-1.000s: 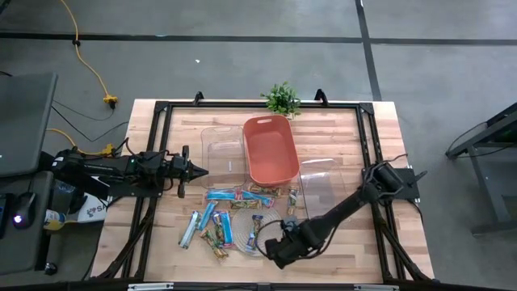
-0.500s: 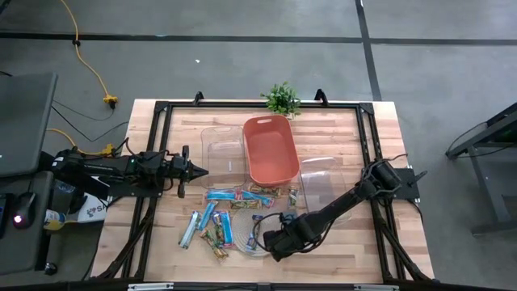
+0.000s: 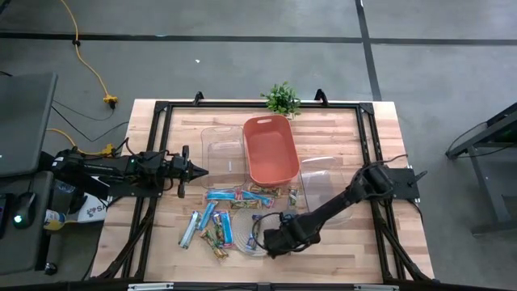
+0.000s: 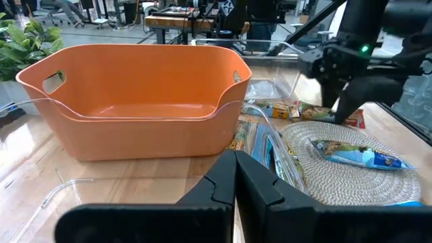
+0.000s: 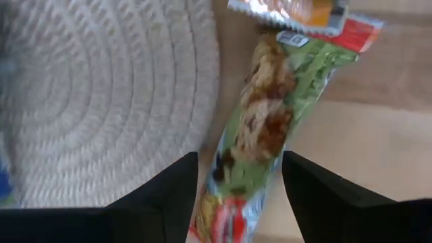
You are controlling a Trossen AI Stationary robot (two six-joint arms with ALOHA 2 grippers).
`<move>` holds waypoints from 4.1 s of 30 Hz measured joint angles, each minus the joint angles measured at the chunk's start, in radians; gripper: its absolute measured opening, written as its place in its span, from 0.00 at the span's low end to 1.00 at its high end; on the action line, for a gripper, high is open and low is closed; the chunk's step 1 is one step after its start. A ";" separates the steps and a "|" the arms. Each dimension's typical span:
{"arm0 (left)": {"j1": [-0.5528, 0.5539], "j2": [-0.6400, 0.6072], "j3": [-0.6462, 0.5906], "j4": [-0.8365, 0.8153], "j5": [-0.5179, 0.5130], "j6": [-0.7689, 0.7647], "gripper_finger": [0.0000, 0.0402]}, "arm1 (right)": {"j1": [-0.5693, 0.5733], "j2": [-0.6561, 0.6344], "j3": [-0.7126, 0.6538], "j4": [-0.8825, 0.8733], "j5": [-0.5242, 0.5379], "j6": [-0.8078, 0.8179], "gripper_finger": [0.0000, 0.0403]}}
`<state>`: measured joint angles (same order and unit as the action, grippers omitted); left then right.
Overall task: Pick and place Granola Bars by type
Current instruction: Put the red granola bar into the right transparent bin
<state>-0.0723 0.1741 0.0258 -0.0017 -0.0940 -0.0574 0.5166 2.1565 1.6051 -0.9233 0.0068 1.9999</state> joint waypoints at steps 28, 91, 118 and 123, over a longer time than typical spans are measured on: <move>0.000 0.000 0.000 0.000 0.000 0.000 0.00 | -0.024 0.008 0.000 -0.039 -0.041 -0.037 0.30; 0.000 0.000 0.000 0.000 0.000 0.000 0.00 | -0.142 -0.706 -0.423 -0.550 0.158 -0.289 0.17; 0.000 0.000 0.000 0.000 0.000 0.000 0.00 | -0.328 -0.743 -0.769 0.000 0.013 -0.726 0.31; 0.000 0.000 0.000 0.000 0.000 0.000 0.00 | -0.327 -0.746 -0.768 0.024 0.002 -0.750 0.40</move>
<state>-0.0723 0.1738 0.0261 -0.0017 -0.0940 -0.0574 0.1894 1.4108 0.8368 -0.8993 0.0092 1.2499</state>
